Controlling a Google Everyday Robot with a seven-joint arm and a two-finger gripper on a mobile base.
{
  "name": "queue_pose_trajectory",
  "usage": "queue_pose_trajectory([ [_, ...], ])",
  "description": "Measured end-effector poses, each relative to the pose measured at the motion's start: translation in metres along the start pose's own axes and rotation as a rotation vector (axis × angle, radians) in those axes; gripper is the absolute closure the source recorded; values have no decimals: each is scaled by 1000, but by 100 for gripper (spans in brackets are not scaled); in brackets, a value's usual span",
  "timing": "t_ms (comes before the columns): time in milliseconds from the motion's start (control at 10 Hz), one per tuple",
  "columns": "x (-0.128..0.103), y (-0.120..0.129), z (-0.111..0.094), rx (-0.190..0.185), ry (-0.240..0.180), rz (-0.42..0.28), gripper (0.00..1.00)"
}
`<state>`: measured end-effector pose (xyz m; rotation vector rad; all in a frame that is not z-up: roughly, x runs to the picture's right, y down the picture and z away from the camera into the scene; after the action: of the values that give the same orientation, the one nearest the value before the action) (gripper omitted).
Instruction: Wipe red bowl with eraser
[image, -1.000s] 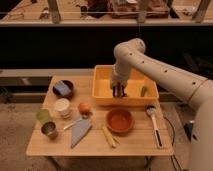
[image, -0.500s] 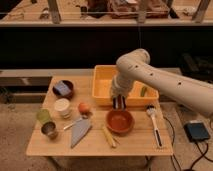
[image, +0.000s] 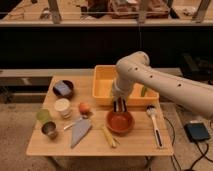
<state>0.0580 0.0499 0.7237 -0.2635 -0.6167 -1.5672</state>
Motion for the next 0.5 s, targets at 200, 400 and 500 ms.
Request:
queue_pose_trajectory([
  [200, 0, 0, 1, 1, -1, 1, 100],
  [400, 0, -1, 3, 17, -13, -7, 100],
  [500, -7, -5, 5, 62, -32, -22, 100],
])
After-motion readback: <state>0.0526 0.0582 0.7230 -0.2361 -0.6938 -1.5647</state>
